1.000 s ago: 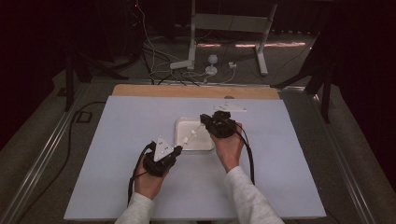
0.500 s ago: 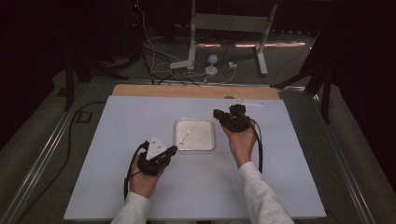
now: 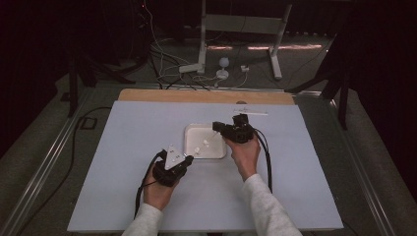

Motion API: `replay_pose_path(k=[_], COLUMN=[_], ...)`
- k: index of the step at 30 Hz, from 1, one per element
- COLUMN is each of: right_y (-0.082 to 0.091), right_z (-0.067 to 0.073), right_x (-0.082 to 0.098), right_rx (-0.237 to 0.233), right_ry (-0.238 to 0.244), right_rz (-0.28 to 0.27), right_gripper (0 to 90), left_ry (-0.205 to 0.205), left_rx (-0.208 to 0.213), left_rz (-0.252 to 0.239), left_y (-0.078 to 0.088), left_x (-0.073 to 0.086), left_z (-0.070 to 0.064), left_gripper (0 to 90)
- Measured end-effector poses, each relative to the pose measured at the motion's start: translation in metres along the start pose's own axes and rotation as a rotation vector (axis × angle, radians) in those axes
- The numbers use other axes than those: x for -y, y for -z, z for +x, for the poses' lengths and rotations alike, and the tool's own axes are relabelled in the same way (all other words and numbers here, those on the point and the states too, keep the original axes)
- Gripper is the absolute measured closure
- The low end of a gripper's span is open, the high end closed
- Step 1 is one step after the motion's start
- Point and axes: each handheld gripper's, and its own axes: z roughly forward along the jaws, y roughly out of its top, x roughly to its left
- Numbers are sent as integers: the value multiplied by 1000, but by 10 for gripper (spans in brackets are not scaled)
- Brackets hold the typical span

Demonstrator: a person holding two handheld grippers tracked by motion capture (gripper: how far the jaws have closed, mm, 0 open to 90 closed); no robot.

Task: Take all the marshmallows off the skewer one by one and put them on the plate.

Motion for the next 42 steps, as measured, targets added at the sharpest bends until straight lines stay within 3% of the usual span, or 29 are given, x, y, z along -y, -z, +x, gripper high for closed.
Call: replay_pose_path(k=[8,12,17,22,31,37,42], right_y=[-8,-10,-12,-14,-16,-19,-22], right_z=[-3,-3,-5,-7,6,20,27], right_x=[4,5,8,12,21,26,30], right_rx=[-3,-1,11,27,-65,-104,-108], right_ry=[-28,-28,-34,-38,-7,3,20], right_rz=[29,33,49,57,90,95,111], right_gripper=[777,773,742,652,392,332,326], left_ry=[38,79,87,90,104,108,110], left_rx=[-8,-29,-38,-37,-41,-46,-48], left_rz=[27,41,49,47,23,13,2], left_y=[-2,-2,-1,-1,1,2,4], left_x=[4,8,10,10,9,9,8], left_z=[7,15,19,18,19,19,19], left_gripper=[900,900,900,900,900,900,900])
